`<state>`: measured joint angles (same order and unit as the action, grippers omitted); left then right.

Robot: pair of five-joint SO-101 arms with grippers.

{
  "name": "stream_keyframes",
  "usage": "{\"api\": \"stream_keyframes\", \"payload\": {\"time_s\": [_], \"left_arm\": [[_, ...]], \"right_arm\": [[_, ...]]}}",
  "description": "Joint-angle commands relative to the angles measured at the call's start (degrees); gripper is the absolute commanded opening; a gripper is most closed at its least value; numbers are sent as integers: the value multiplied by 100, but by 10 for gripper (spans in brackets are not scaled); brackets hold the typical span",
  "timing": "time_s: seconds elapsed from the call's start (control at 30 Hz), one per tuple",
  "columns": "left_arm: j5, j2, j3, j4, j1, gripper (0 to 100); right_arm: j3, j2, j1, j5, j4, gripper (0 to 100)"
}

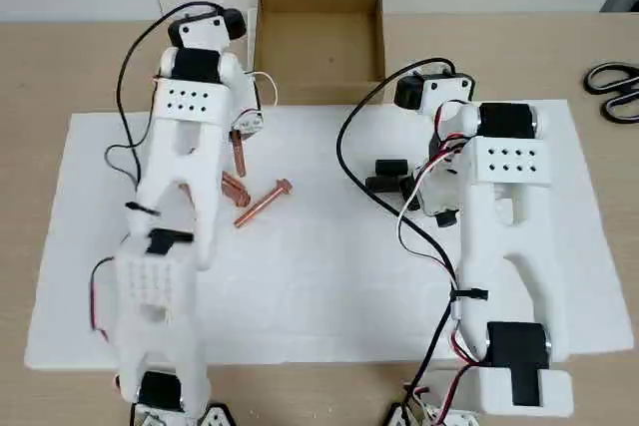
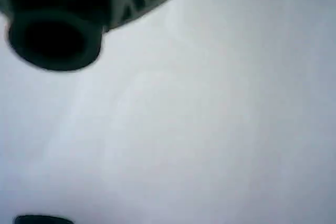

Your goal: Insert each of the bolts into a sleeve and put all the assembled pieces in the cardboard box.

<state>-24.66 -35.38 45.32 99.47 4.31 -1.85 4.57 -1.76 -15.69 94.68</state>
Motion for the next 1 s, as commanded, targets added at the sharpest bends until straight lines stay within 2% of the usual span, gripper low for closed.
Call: {"api": "stream_keyframes", "payload": {"time_s": [0.0,0.17,0.3,0.4,0.53,0.63,0.73,0.8,0.9,0.97], "left_arm": [[255,2004,-1525,114,79,6],[1187,3622,-3697,105,35,6],[1987,4176,-5244,-18,-97,6],[2136,4264,-6220,-651,-554,6],[2163,4264,-7345,-2022,-1187,6],[2163,4290,-7960,-2866,-1284,6],[2163,4255,-8277,-3376,-1266,6],[2224,4255,-8409,-3490,-1292,7],[2725,4281,-8479,-3481,-1275,7],[2699,4281,-8479,-3481,-1284,8]], "right_arm": [[273,251,31,-53,48,5],[273,251,22,-35,48,5],[264,277,22,97,57,5],[88,286,-4,105,57,5],[-158,286,13,105,31,5],[-185,286,4,105,22,5],[-185,295,4,105,22,5],[-185,295,4,105,22,5],[-185,295,4,105,22,5],[-185,295,4,105,22,5]]}}
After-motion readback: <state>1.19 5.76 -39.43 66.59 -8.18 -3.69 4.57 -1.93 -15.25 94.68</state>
